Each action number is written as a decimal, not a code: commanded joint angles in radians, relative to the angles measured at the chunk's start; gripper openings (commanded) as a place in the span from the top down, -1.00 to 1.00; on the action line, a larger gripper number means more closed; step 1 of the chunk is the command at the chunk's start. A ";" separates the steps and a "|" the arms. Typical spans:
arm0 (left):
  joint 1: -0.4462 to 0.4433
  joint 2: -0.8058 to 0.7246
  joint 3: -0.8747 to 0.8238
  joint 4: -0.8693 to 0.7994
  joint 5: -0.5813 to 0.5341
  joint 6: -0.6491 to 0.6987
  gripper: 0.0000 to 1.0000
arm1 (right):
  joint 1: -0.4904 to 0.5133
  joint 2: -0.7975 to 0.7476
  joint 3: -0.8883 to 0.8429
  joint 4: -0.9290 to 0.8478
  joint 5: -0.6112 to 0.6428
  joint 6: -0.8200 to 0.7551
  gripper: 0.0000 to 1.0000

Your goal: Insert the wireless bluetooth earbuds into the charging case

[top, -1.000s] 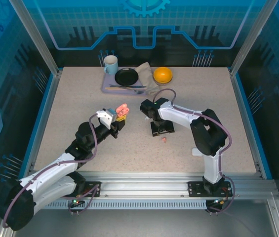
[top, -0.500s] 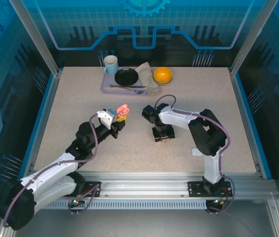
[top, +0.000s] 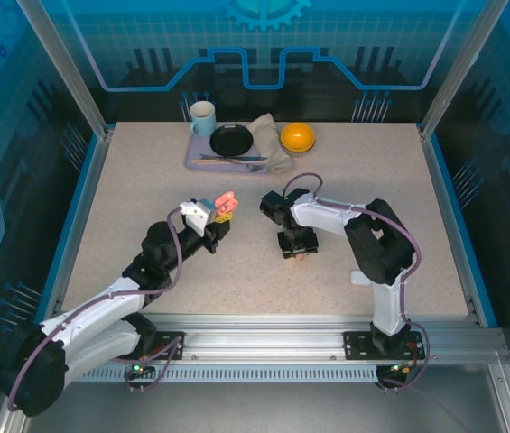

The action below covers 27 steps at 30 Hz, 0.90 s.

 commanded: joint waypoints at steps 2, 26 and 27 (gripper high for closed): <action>0.007 0.007 0.024 0.039 0.029 -0.007 1.00 | -0.017 -0.023 -0.018 0.053 -0.011 0.012 0.15; 0.006 0.033 0.049 0.030 0.050 -0.010 1.00 | -0.053 -0.066 -0.078 0.090 -0.012 -0.008 0.30; 0.006 0.034 0.049 0.030 0.049 -0.011 1.00 | -0.054 -0.066 -0.079 0.092 -0.012 -0.009 0.30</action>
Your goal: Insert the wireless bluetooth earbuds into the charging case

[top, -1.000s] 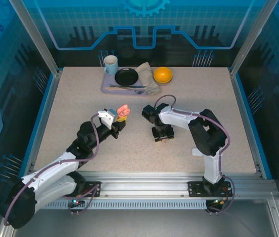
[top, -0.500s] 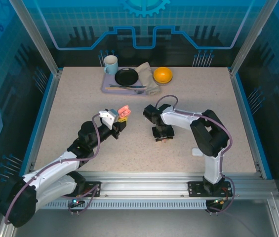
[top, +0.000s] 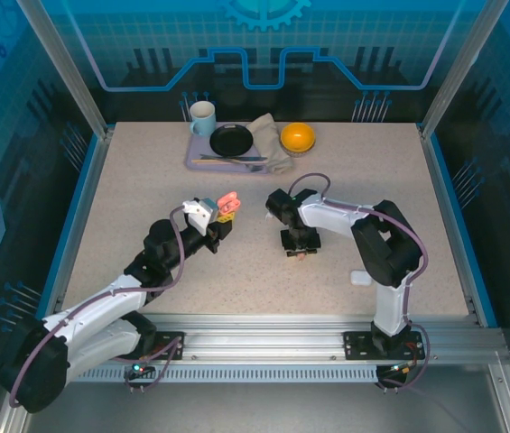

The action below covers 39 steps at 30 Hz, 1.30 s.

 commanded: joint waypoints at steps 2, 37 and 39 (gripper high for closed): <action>0.006 0.006 0.032 0.030 0.024 -0.011 1.00 | -0.019 -0.022 -0.022 0.014 0.026 -0.010 0.31; 0.005 0.034 0.038 0.056 0.040 -0.001 1.00 | -0.001 -0.019 -0.032 -0.041 0.034 0.197 0.42; 0.006 0.034 0.039 0.057 0.038 -0.001 1.00 | -0.002 -0.024 -0.033 -0.039 0.035 0.197 0.43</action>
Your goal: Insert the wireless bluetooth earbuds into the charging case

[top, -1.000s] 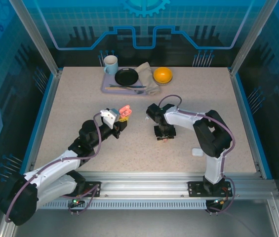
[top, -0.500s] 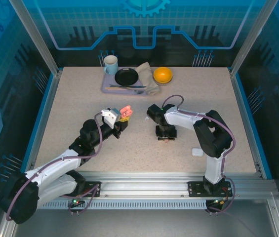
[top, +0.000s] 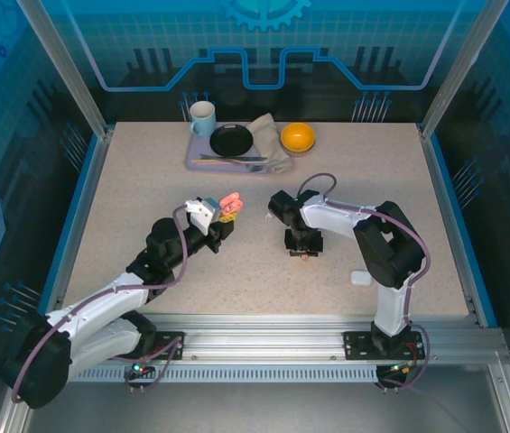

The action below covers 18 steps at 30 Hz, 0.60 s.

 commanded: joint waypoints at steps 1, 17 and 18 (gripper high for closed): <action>0.006 0.003 0.032 0.050 0.023 -0.002 1.00 | 0.002 -0.009 -0.012 -0.019 0.014 0.018 0.44; 0.005 0.020 0.049 0.042 0.023 0.002 1.00 | 0.002 -0.184 -0.003 0.007 0.062 -0.006 0.45; 0.006 0.023 0.050 0.045 0.022 0.002 1.00 | 0.002 -0.199 0.001 0.017 0.064 -0.013 0.46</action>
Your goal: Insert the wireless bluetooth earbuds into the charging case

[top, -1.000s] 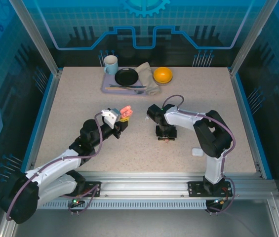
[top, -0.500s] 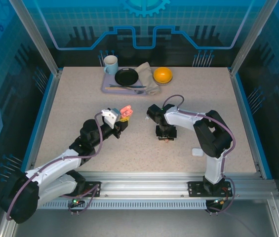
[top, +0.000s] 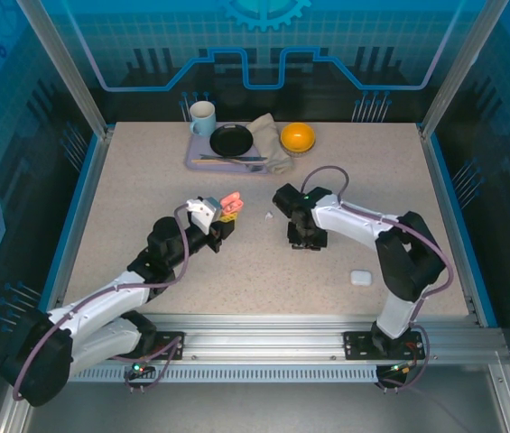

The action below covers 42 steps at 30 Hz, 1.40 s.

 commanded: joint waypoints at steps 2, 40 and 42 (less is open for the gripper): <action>0.006 0.011 0.047 0.045 0.032 0.004 1.00 | -0.001 -0.087 0.034 0.035 0.035 -0.030 0.46; 0.003 0.281 0.480 -0.017 0.167 -0.187 1.00 | -0.014 -0.477 0.051 0.888 -0.197 -0.497 0.43; 0.001 0.286 0.486 -0.021 0.173 -0.188 1.00 | -0.016 -0.472 0.049 0.899 -0.222 -0.504 0.44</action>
